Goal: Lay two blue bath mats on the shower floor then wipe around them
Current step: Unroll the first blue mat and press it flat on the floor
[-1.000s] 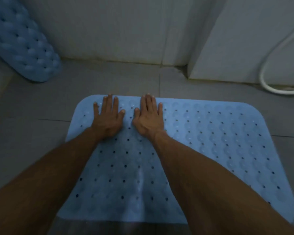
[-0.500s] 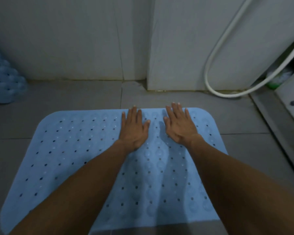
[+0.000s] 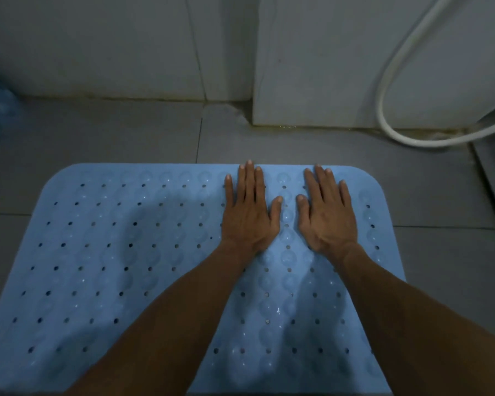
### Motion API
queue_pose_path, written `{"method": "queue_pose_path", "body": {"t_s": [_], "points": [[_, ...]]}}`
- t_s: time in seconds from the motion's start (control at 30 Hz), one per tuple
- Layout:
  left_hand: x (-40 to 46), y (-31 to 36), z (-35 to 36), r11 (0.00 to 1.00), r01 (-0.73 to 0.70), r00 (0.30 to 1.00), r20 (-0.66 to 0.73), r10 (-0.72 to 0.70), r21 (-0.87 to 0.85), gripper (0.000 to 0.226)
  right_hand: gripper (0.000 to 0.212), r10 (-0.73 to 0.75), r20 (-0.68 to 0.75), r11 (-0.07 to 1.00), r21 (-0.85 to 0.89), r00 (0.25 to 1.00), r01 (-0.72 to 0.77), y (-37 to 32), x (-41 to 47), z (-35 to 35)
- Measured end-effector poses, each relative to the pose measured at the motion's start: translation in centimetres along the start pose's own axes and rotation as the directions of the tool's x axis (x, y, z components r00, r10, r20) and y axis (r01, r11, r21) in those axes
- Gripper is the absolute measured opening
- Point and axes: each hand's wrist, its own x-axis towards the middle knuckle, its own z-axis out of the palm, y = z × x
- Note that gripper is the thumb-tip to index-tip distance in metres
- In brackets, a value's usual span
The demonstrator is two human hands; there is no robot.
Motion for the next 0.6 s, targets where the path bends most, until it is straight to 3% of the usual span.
{"method": "queue_pose_path", "body": {"t_s": [0.37,0.6], "points": [[0.4,0.4,-0.8,0.999,0.04,0.994,0.103,-0.037,-0.02,0.072,0.054,0.145,-0.049,0.987,0.074,0.988,-0.141,-1.7,1.1,-0.9],[0.8,0.5,-1.2,0.999,0.043,0.986,0.159,-0.043,0.003,0.072,0.06,0.126,0.058,0.992,0.014,0.99,-0.127,-1.5,1.6,-0.9]]}}
